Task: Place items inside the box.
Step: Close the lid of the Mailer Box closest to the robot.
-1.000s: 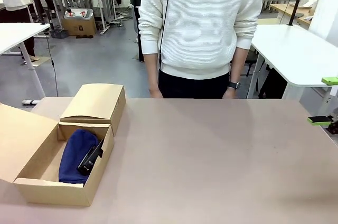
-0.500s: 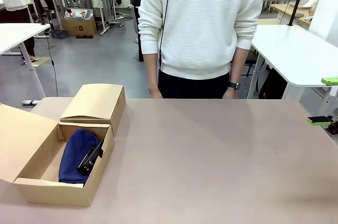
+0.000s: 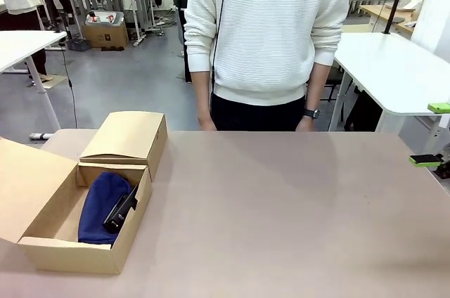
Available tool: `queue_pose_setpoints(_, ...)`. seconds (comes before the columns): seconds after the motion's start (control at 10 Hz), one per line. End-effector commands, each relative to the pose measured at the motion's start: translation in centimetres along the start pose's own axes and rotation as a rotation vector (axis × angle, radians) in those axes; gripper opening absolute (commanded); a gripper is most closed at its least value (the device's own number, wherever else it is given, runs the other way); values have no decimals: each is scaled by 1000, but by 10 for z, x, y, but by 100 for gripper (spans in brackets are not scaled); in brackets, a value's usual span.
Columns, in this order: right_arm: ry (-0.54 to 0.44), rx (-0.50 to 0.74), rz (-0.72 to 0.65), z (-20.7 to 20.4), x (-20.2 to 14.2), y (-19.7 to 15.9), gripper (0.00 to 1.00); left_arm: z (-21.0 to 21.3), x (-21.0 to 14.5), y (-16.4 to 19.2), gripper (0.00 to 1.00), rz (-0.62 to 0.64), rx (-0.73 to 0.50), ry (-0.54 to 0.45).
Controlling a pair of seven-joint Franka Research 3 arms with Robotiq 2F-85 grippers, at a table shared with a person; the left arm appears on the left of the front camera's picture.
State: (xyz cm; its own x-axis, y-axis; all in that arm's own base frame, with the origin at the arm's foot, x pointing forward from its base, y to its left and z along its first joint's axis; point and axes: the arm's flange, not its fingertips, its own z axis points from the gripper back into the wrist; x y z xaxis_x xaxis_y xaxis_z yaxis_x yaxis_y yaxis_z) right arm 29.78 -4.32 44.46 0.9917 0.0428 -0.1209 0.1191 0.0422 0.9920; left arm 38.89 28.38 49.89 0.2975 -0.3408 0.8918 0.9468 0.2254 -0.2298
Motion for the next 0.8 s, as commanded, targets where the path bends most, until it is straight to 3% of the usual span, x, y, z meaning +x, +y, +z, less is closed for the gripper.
queue_pose_setpoints(0.0,-1,17,20,0,1,2,100,-11,-4,-8,100,-337,135,142)
queue_pose_setpoints(0.1,-1,17,20,0,1,2,100,-6,-13,4,100,-442,265,244)
queue_pose_setpoints(0.3,-1,17,20,0,1,2,100,3,-31,11,100,-561,237,359)
queue_pose_setpoints(0.5,-1,17,20,0,1,2,100,2,-48,7,100,-517,145,459)
queue_pose_setpoints(0.7,-1,17,20,0,1,2,100,-11,-68,13,100,-431,61,477)
